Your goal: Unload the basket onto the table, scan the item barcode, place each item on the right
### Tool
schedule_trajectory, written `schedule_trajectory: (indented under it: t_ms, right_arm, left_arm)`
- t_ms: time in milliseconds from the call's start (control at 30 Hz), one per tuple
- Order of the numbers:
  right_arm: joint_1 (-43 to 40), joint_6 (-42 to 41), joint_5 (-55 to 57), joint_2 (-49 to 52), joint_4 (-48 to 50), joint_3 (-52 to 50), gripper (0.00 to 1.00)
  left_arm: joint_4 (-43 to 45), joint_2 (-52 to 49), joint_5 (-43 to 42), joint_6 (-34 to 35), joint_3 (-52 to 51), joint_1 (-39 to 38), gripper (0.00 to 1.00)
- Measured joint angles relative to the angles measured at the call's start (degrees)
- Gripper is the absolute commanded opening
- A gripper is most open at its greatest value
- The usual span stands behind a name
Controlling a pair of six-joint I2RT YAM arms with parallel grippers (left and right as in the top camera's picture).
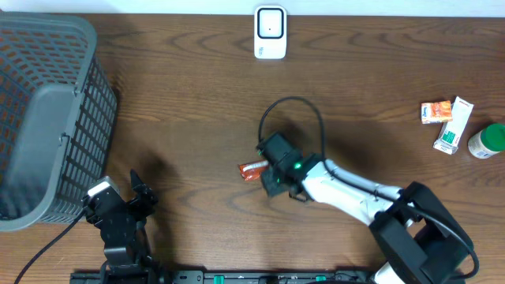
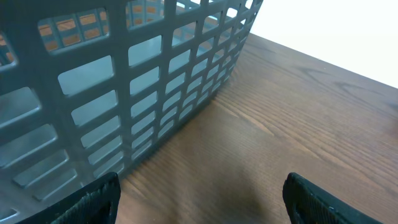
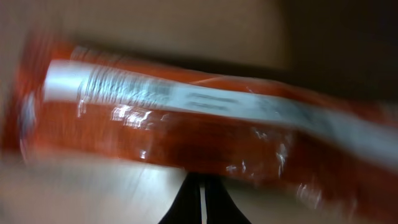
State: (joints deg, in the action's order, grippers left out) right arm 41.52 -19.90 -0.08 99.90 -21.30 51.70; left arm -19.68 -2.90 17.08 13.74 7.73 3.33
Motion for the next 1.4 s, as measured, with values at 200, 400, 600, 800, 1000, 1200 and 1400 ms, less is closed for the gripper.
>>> schedule_trajectory:
  t_ms: [200, 400, 600, 800, 1000, 1200, 1400]
  right_arm:
    - [-5.2, 0.8, -3.0, 0.2, 1.2, 1.9, 0.22]
    - [-6.7, 1.4, -13.1, -0.4, -13.7, 12.0, 0.99]
    - [-7.1, 1.5, -16.4, -3.3, -15.5, 18.4, 0.99]
    - [-7.4, -5.7, -13.3, -3.3, -13.7, 19.0, 0.99]
    - [-9.8, -15.8, -11.9, 2.8, -13.5, 19.1, 0.96]
    - [-12.9, -23.2, -12.0, 8.4, -13.2, 19.0, 0.96]
    - [-14.7, -28.7, -12.1, 11.0, -13.1, 19.1, 0.98]
  left_arm:
    - [0.0, 0.0, 0.0, 0.0, 0.0, 0.0, 0.84]
    - [0.0, 0.0, 0.0, 0.0, 0.0, 0.0, 0.84]
    - [0.0, 0.0, 0.0, 0.0, 0.0, 0.0, 0.84]
    - [0.0, 0.0, 0.0, 0.0, 0.0, 0.0, 0.84]
    - [0.0, 0.0, 0.0, 0.0, 0.0, 0.0, 0.84]
    - [0.0, 0.0, 0.0, 0.0, 0.0, 0.0, 0.84]
    - [0.0, 0.0, 0.0, 0.0, 0.0, 0.0, 0.84]
